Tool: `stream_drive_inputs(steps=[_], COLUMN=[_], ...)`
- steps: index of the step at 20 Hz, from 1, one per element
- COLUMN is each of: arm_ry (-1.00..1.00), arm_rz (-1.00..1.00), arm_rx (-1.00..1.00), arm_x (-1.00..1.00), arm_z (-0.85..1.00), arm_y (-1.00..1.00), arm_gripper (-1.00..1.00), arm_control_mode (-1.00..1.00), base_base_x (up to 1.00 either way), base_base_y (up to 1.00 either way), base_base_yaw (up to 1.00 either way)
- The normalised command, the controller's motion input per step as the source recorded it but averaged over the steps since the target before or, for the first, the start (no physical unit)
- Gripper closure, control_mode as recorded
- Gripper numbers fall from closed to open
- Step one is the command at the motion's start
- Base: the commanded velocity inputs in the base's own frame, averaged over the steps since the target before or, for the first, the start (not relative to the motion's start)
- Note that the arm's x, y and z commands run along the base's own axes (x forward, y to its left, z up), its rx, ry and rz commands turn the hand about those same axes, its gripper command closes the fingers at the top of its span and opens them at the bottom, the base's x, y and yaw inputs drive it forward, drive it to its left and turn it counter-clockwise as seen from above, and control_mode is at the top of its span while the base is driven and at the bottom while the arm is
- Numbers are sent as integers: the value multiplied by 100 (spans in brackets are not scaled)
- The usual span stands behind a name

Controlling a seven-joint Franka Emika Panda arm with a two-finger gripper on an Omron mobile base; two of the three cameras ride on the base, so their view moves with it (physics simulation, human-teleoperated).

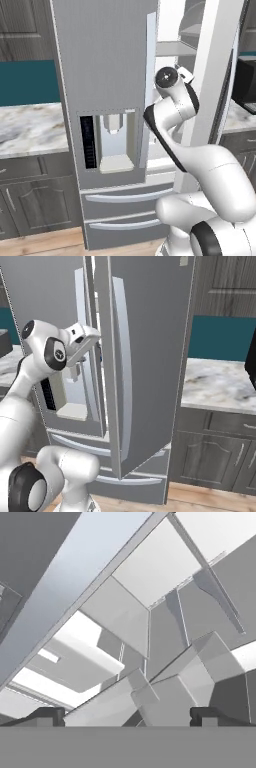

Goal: Open the fridge, grab two sodas, and place both sodas inside the bowl with ice on the dining counter.

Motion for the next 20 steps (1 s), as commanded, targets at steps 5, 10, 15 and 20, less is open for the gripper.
stream_drive_inputs(steps=[5,10,15,20], arm_ry=[5,2,2,0], arm_rz=[-7,-11,-13,-10], arm_rx=[0,0,0,0], arm_x=[32,0,-12,-46], arm_z=[-18,-7,-4,0], arm_y=[-66,-86,-98,-100], arm_gripper=[-100,-100,-100,-100], arm_control_mode=[-100,-100,-100,-100], base_base_x=[0,0,0,0], base_base_y=[0,0,0,0], base_base_yaw=[0,0,0,0])
